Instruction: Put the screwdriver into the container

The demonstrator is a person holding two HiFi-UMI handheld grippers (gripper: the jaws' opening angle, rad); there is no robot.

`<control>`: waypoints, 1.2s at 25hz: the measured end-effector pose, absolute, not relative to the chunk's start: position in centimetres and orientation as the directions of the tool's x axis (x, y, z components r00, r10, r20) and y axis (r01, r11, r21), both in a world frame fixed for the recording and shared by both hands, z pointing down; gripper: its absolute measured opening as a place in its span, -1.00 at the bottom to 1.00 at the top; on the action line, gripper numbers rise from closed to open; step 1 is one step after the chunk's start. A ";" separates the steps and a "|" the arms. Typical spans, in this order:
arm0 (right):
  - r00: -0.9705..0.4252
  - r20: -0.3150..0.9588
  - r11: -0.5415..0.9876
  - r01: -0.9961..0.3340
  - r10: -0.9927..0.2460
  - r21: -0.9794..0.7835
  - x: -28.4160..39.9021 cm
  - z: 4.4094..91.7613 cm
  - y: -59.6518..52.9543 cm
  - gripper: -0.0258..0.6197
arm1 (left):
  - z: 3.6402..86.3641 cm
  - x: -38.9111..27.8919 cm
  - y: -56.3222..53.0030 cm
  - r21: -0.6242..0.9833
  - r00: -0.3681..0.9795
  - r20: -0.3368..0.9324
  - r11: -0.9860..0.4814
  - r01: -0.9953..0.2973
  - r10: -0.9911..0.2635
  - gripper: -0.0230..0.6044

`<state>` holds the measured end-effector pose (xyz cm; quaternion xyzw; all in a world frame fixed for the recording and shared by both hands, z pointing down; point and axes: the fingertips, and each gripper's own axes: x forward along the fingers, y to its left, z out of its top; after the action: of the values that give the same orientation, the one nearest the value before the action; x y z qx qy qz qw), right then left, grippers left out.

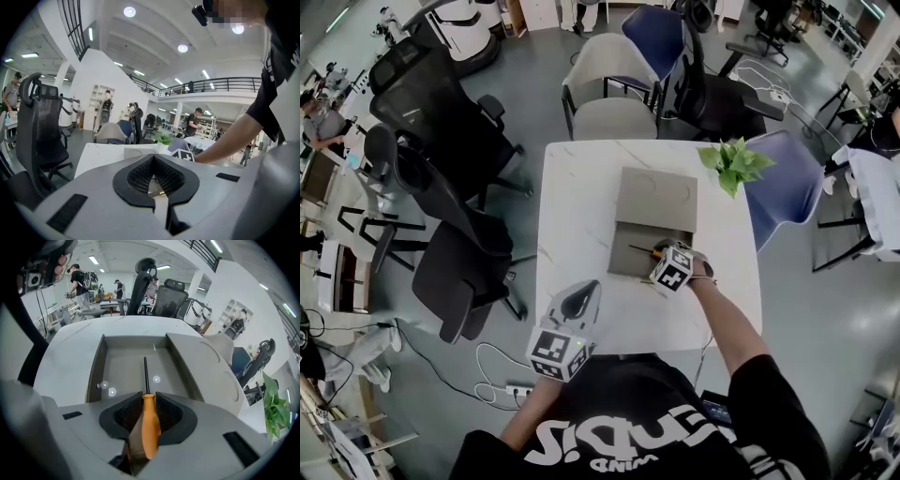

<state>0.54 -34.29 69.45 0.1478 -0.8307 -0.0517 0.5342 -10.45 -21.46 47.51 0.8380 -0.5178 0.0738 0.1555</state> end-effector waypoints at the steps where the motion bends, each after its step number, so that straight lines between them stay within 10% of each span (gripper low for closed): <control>1: -0.386 0.872 0.951 -0.190 -0.302 0.245 0.6 69.4 -34.4 -0.67 | 47.6 -10.5 -21.5 0.185 0.452 0.285 -0.414 -0.891 -0.845 -0.88; 14: -0.479 0.793 0.925 -0.245 -0.375 0.289 0.6 63.1 -34.3 -0.81 | 46.9 -9.2 -20.8 0.194 0.477 0.249 -0.439 -0.877 -0.843 -0.88; 30: -0.684 0.301 0.744 -0.645 -0.664 0.176 4.6 43.1 -26.3 -0.88 | 45.4 -6.7 -19.9 0.182 0.537 0.190 -0.508 -0.842 -0.822 -0.88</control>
<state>4.60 -26.29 43.11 0.3569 -0.9172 -0.0278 0.1751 -6.69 -19.94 45.44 0.8674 -0.4796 0.0396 0.1267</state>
